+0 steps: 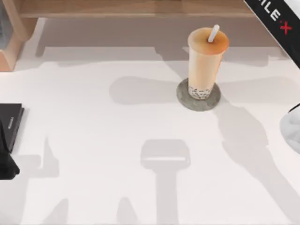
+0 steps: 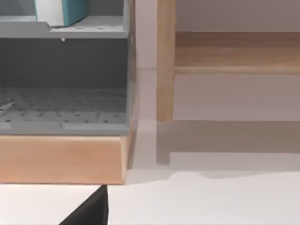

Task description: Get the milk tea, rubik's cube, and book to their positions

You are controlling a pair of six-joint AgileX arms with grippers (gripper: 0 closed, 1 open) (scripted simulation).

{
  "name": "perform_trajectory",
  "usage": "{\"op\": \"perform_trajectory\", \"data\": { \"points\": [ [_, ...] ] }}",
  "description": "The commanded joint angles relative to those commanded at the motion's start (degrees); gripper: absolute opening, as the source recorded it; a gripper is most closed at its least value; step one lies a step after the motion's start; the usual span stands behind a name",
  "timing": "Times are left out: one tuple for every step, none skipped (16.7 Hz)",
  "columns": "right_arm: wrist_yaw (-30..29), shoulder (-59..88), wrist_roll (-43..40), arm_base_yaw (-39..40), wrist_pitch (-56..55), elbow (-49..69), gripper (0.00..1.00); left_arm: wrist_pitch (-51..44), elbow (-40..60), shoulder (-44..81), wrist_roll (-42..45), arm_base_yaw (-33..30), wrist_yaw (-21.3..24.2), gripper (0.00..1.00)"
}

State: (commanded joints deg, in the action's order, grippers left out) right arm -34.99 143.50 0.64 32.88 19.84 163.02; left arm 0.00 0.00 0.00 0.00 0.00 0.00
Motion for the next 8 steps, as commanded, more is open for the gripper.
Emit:
{"op": "perform_trajectory", "data": {
  "points": [
    [0.0,0.0,0.0,0.0,0.0,0.0,0.0,0.0,0.0,0.0,0.0,0.0,0.0,1.0],
    [0.0,0.0,0.0,0.0,0.0,0.0,0.08,0.0,0.0,0.0,0.0,0.0,0.0,1.0],
    [0.0,0.0,0.0,0.0,0.0,0.0,0.15,0.0,0.0,0.0,0.0,0.0,0.0,1.0],
    [0.0,0.0,0.0,0.0,0.0,0.0,0.23,0.0,0.0,0.0,0.0,0.0,0.0,1.0],
    [0.0,0.0,0.0,0.0,0.0,0.0,0.3,0.0,0.0,0.0,0.0,0.0,0.0,1.0],
    [0.0,0.0,0.0,0.0,0.0,0.0,0.38,0.0,0.0,0.0,0.0,0.0,0.0,1.0],
    [0.0,0.0,0.0,0.0,0.0,0.0,0.45,0.0,0.0,0.0,0.0,0.0,0.0,1.0],
    [0.0,0.0,0.0,0.0,0.0,0.0,0.53,0.0,0.0,0.0,0.0,0.0,0.0,1.0]
  ]
}}
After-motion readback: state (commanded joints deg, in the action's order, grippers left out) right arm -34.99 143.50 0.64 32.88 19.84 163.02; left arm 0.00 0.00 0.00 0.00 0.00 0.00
